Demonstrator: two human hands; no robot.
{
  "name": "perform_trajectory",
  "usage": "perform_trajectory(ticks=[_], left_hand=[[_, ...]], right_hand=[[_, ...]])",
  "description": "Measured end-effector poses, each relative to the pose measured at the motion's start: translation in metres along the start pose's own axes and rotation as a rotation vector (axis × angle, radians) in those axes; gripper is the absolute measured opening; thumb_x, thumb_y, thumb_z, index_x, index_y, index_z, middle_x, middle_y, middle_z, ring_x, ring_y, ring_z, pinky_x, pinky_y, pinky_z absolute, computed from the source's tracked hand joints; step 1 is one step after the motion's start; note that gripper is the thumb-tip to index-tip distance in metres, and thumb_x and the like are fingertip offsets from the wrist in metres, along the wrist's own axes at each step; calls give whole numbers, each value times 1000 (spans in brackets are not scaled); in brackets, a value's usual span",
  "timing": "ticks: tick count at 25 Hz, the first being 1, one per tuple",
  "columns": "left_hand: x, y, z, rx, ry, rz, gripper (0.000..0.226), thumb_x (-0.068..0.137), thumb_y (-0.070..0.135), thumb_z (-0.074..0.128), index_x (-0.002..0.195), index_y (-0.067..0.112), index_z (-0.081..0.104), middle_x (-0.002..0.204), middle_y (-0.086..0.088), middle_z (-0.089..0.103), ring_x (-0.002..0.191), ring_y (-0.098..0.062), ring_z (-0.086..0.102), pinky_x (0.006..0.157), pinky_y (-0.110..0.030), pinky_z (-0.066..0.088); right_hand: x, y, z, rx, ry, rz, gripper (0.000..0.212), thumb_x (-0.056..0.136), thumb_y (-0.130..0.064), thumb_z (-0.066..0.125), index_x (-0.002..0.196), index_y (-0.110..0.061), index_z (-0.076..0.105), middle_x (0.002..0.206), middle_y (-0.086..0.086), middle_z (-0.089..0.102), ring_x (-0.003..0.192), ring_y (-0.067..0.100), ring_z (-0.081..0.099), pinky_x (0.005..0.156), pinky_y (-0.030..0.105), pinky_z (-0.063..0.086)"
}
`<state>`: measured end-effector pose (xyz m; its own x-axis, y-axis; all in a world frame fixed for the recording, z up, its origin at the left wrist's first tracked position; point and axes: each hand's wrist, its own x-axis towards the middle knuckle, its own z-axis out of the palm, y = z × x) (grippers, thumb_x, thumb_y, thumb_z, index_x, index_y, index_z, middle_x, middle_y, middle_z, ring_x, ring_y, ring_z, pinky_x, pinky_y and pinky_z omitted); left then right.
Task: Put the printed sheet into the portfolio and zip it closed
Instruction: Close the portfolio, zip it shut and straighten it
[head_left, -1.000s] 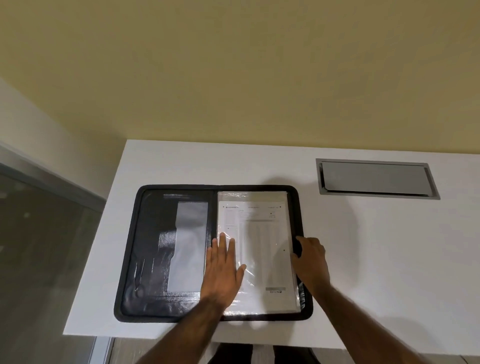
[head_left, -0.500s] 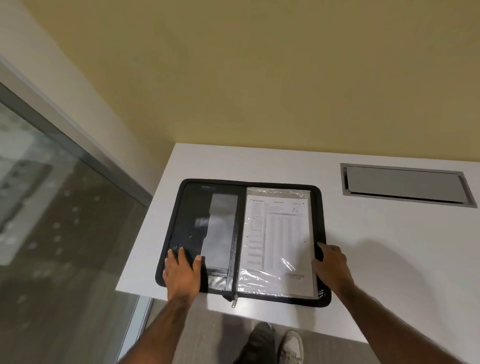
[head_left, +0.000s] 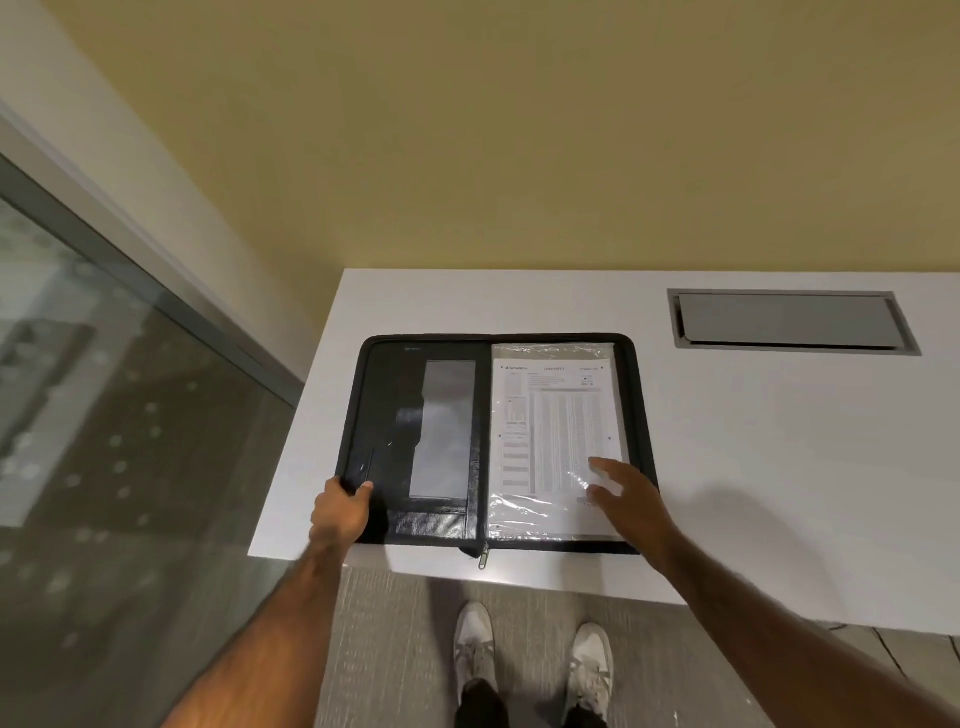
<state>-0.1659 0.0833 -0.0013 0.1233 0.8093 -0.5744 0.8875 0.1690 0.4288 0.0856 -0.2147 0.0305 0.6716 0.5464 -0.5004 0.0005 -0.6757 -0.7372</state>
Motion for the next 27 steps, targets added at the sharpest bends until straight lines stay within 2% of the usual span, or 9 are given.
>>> perform_trajectory(ticks=[4, 6, 11, 13, 15, 18, 22, 24, 27], left_hand=[[17, -2, -9, 67, 87, -10, 55, 97, 39, 60, 139, 4, 49, 136, -22, 54, 122, -44, 54, 104, -55, 48], [25, -6, -15, 57, 75, -26, 58, 96, 44, 59, 139, 5, 51, 135, -22, 55, 122, -42, 53, 103, -52, 47], [49, -6, -42, -146, 22, 14, 62, 100, 54, 42, 115, -1, 66, 116, -21, 68, 106, -38, 62, 97, -47, 50], [45, 0, -57, -348, -104, 59, 61, 101, 58, 37, 113, 7, 69, 112, -14, 72, 106, -33, 67, 94, -44, 51], [34, 2, -75, -541, -287, 85, 67, 98, 68, 33, 121, 15, 67, 113, -5, 74, 111, -26, 67, 97, -42, 50], [13, 7, -94, -675, -471, 188, 85, 86, 80, 28, 137, 20, 59, 130, -6, 69, 124, -28, 63, 114, -52, 39], [-29, 26, -102, -820, -660, 317, 90, 85, 83, 31, 148, 20, 49, 144, -11, 58, 134, -30, 55, 119, -55, 32], [-53, 38, -97, -853, -752, 378, 90, 86, 83, 31, 152, 21, 43, 151, -10, 51, 141, -29, 48, 119, -49, 34], [-83, 58, -80, -854, -764, 415, 89, 86, 84, 30, 153, 26, 40, 156, -4, 46, 145, -23, 42, 120, -43, 33]], right_hand=[[-4, -33, 40, 107, -93, 29, 48, 97, -26, 62, 143, -22, 50, 148, 1, 51, 134, 17, 48, 109, 36, 40], [-10, -51, 66, 94, -166, 22, 50, 97, -29, 62, 145, -21, 48, 147, 2, 53, 129, 14, 50, 104, 32, 41], [-17, -91, 123, 89, -291, 0, 50, 98, -34, 59, 145, -20, 47, 143, 2, 54, 132, 21, 52, 103, 33, 46], [-15, -106, 135, 60, -271, -50, 51, 99, -38, 57, 145, -19, 46, 145, 4, 54, 132, 22, 52, 106, 35, 45], [-11, -123, 144, 12, -251, -121, 54, 99, -40, 54, 148, -20, 43, 152, 4, 48, 138, 23, 46, 112, 35, 37], [-9, -148, 156, 68, -226, -179, 58, 97, -45, 56, 149, -29, 39, 158, -1, 40, 143, 21, 39, 108, 28, 33], [-14, -169, 160, 188, -216, -248, 66, 92, -53, 59, 151, -36, 34, 160, -8, 33, 145, 11, 31, 105, 21, 28], [-18, -177, 155, 236, -227, -255, 70, 90, -55, 60, 152, -37, 31, 161, -9, 31, 146, 11, 29, 110, 25, 29], [-25, -183, 139, 297, -219, -281, 71, 92, -51, 61, 154, -35, 29, 164, -7, 25, 149, 12, 25, 120, 38, 28]])
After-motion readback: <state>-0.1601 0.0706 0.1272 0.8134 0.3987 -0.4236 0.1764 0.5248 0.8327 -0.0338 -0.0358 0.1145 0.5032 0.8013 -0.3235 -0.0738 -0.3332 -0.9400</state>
